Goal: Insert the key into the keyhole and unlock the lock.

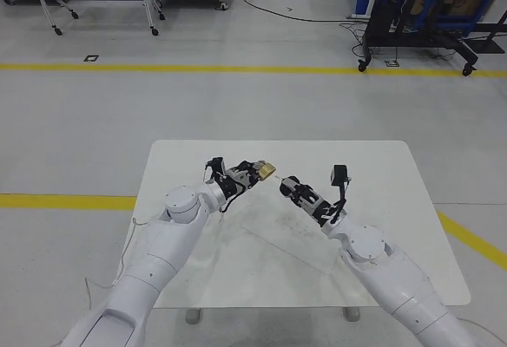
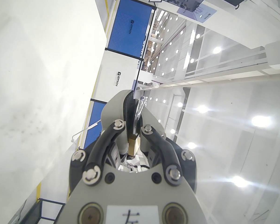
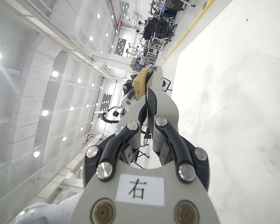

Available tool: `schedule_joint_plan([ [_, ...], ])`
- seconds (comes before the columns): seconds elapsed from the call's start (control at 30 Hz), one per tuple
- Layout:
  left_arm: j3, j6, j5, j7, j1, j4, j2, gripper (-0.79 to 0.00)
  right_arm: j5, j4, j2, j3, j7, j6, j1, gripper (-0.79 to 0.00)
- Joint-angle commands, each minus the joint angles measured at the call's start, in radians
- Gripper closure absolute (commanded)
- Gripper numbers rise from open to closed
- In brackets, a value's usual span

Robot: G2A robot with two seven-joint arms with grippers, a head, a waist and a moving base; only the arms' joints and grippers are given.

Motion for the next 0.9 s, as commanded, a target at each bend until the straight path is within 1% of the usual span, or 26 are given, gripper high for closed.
schedule_joint_plan([
  [0.0, -0.002, -0.001, 0.014, 0.013, 0.014, -0.020, 0.002, 0.000, 0.008, 0.012, -0.005, -0.003, 0.009, -0.003, 0.005, 0.000],
  [0.2, -0.004, -0.042, 0.131, 0.116, 0.062, -0.096, 0.011, 0.000, 0.020, 0.023, -0.015, -0.004, 0.037, -0.036, 0.007, 0.000],
  [0.33, -0.008, -0.054, 0.172, 0.160, 0.096, -0.146, 0.015, 0.000, 0.027, 0.026, -0.021, -0.005, 0.051, -0.045, 0.005, 0.000],
  [0.5, -0.016, -0.038, 0.187, 0.170, 0.122, -0.191, 0.018, 0.000, 0.031, 0.036, -0.029, -0.002, 0.053, -0.050, 0.007, 0.000],
  [0.87, -0.018, -0.030, 0.260, 0.209, 0.146, -0.237, 0.022, 0.000, 0.020, 0.039, -0.042, 0.006, 0.073, -0.040, 0.005, 0.000],
])
